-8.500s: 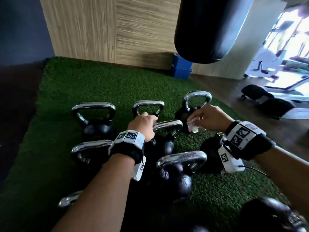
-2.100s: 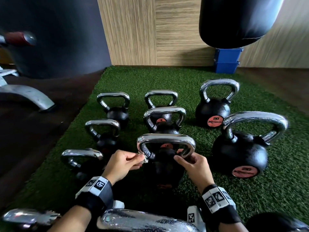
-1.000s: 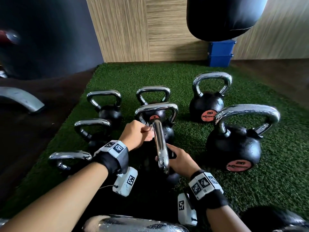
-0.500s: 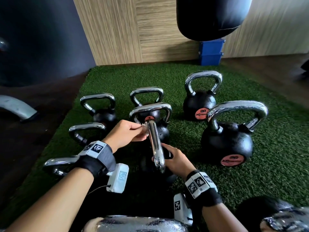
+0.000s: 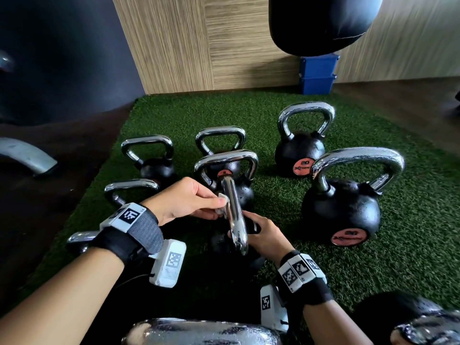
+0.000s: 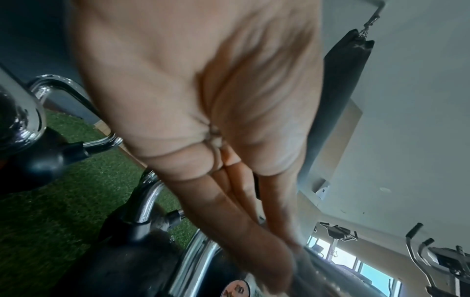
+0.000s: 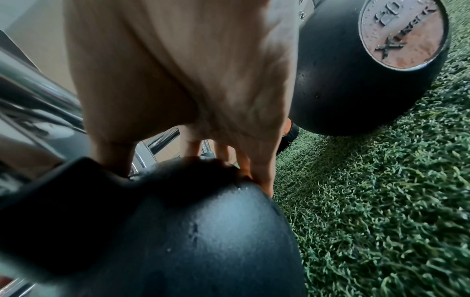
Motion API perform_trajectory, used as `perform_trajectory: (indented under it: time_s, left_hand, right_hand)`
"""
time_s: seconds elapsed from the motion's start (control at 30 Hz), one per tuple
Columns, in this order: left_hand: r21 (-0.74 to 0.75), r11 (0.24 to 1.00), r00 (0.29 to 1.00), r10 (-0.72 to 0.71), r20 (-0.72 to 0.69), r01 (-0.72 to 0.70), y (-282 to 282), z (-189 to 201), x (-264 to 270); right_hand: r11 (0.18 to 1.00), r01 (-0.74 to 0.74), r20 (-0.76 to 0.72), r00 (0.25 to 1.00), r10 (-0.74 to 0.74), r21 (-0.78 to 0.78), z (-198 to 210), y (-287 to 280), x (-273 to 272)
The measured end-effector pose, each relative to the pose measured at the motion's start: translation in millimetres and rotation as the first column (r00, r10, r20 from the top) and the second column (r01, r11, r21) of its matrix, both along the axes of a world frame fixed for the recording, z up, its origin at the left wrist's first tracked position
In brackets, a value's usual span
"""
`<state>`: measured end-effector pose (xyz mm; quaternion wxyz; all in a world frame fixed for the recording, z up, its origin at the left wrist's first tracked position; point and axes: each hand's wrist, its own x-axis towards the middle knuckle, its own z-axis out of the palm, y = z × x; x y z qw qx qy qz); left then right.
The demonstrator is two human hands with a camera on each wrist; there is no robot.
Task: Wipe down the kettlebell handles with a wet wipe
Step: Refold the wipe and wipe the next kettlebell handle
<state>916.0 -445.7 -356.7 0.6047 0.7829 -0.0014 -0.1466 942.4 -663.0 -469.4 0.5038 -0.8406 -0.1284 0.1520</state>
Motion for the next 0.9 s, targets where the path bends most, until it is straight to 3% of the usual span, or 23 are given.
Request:
perform_trajectory:
  time_s: [0.13, 0.27, 0.4, 0.67, 0.9]
  left_hand:
    - [0.080, 0.975, 0.977, -0.201, -0.068, 0.206, -2.6, 3.2, -15.6]
    - [0.149, 0.970, 0.979, -0.200, 0.037, 0.192, -5.3, -1.2, -24.8]
    - [0.254, 0.916, 0.937, -0.341, 0.080, 0.311, -9.9, -12.3, -37.6]
    - [0.488, 0.868, 0.911, -0.274, 0.309, 0.096, -13.8, -34.7, -53.8]
    - [0.593, 0.805, 0.925, -0.227, 0.305, 0.003, -17.7, -52.2, -59.8]
  right_hand:
    - [1.000, -0.011, -0.002, 1.000, 0.011, 0.015, 1.3, -0.5, -0.4]
    - [1.000, -0.021, 0.006, 1.000, 0.021, 0.012, 2.3, -0.5, -0.2]
    - [1.000, -0.012, 0.013, 1.000, 0.012, 0.004, 2.8, 0.2, -0.4]
    - [1.000, -0.001, 0.029, 1.000, 0.001, -0.005, 0.5, 1.1, -1.4]
    - [0.995, -0.050, 0.027, 0.998, 0.052, -0.087, 12.8, 2.1, -9.9]
